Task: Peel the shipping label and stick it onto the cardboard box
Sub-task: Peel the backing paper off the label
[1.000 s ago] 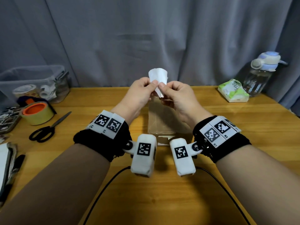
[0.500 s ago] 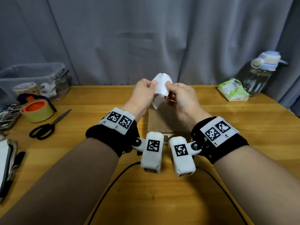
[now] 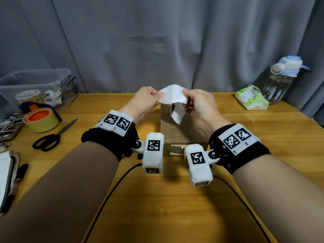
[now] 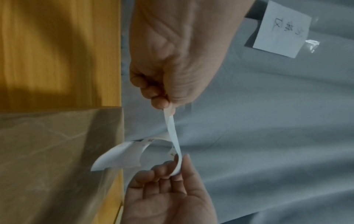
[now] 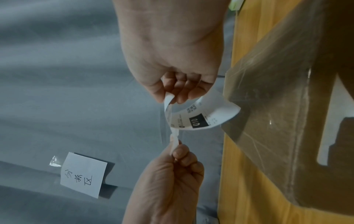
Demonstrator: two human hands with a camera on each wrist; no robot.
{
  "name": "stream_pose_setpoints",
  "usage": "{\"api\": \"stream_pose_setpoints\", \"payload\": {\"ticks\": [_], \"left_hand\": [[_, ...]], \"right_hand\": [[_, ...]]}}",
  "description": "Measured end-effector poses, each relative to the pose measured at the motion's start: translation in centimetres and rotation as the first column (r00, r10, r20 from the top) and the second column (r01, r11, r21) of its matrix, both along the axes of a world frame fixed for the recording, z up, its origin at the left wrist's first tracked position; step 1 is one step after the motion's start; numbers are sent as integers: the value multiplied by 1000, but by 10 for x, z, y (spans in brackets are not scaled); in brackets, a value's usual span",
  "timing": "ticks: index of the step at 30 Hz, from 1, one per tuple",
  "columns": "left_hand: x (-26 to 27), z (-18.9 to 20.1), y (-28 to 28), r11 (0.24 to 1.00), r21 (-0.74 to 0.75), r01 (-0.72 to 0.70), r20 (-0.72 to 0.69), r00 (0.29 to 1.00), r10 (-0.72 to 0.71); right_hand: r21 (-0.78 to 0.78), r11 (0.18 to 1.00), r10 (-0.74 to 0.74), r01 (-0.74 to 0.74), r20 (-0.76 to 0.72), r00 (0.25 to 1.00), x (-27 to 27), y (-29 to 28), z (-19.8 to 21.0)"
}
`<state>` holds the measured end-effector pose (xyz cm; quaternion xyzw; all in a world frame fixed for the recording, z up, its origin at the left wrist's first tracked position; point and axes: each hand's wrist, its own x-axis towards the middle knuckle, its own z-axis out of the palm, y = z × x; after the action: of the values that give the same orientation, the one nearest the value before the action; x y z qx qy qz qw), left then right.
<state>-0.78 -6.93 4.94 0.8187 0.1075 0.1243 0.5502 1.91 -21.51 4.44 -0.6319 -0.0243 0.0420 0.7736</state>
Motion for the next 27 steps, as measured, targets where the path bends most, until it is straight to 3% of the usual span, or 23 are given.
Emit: {"api": "stream_pose_setpoints", "payload": {"ticks": [6,12,16,19,25,27], "left_hand": [[2,-4,7,994,102,-27,-21,999,29],[4,-10,13,995,75,-68,-39,997,71],[6,-16,11,992,-31,-121,2,993,121],[4,-16,4,980,-147,-136,71,986,148],[0,-8,-2,912,-408,-51,59,995,82],[-1,-5,-5,916,-401,-4,71,997,35]], "right_hand": [[-27,999,-18,19,9,1000,0,-1,0],[-12,1000,-28,28,16,999,4,-6,-1],[-3,1000,29,-29,16,999,5,-8,-2],[98,991,96,-93,-26,995,6,-9,-1],[135,987,100,-93,-48,994,8,-7,-2],[110,989,107,-102,-41,993,8,-5,-4]]}}
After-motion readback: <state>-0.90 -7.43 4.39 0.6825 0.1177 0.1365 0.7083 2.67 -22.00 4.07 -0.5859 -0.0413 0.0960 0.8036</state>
